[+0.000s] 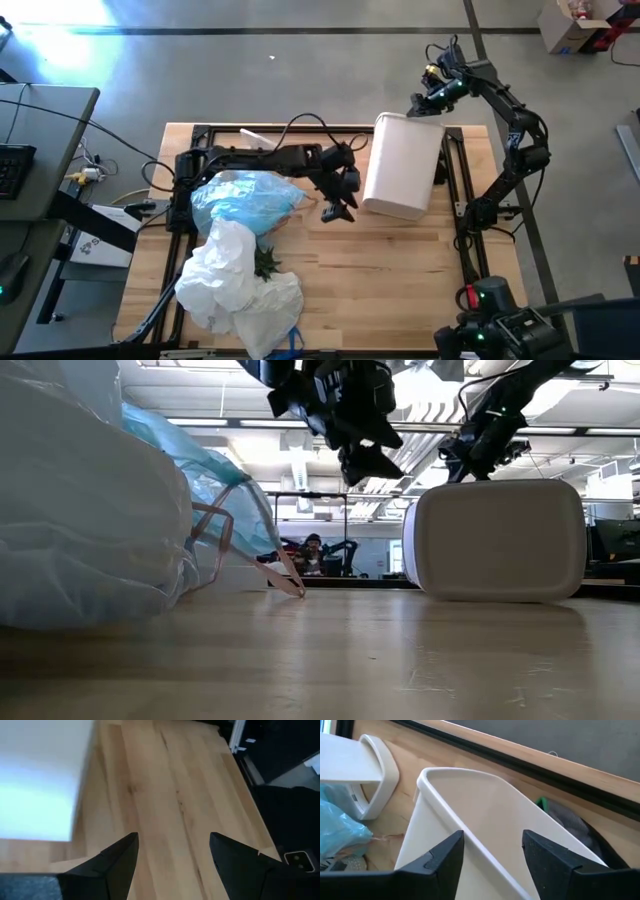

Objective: Place trash/remove bag and relplace
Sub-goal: Adjust the trash bin

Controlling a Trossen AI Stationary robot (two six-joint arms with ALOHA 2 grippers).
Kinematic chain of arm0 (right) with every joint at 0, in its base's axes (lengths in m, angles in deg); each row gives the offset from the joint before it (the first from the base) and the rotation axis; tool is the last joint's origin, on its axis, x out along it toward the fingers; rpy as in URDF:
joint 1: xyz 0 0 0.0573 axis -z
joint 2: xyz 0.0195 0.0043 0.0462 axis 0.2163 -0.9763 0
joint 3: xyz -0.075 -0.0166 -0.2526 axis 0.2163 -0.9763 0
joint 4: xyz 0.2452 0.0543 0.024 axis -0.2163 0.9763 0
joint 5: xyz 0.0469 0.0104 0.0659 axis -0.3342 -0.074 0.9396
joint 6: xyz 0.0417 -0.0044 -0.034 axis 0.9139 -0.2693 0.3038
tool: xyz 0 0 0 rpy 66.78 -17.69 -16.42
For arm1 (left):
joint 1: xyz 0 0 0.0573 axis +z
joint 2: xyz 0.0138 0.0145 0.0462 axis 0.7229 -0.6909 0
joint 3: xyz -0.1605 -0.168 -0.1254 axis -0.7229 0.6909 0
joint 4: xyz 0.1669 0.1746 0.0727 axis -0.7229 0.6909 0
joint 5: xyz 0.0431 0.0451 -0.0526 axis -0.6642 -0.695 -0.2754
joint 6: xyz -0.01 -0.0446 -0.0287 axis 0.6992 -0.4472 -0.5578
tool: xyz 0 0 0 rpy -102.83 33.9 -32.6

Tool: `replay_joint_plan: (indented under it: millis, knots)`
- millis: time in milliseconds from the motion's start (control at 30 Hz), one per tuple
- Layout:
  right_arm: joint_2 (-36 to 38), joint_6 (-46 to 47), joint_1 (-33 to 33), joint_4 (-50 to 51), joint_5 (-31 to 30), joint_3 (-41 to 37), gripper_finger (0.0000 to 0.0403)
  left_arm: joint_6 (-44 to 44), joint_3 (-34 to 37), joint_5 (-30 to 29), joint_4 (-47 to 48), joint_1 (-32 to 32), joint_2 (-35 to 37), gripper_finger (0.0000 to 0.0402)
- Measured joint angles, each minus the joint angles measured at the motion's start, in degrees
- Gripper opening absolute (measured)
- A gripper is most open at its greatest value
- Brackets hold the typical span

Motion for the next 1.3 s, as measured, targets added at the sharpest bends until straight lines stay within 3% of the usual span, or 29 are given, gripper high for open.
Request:
replay_joint_plan:
  millis: [100,300,467,733,1300]
  knots:
    - [0.0,-0.4,0.0,0.4,0.0,0.0,0.0186,0.0,0.0,0.6,-0.5,-1.9,0.2,0.0232]
    - [0.0,-1.3,0.0,0.9,-0.1,0.0,0.0183,0.6,0.0,8.8,-5.4,-5.6,-0.8,0.0232]
    - [0.0,-1.5,0.0,1.8,-0.1,0.0,0.0183,-0.4,0.0,9.3,-10.4,-6.0,-4.0,0.0232]
    - [0.0,-2.6,0.0,4.0,-0.2,0.0,0.0183,-7.6,0.0,-1.0,-16.2,-2.3,-10.9,0.0232]
    - [0.1,-3.2,-1.8,4.8,-1.3,-0.4,0.0183,-9.4,0.0,-7.2,-12.1,2.9,-11.9,0.0232]
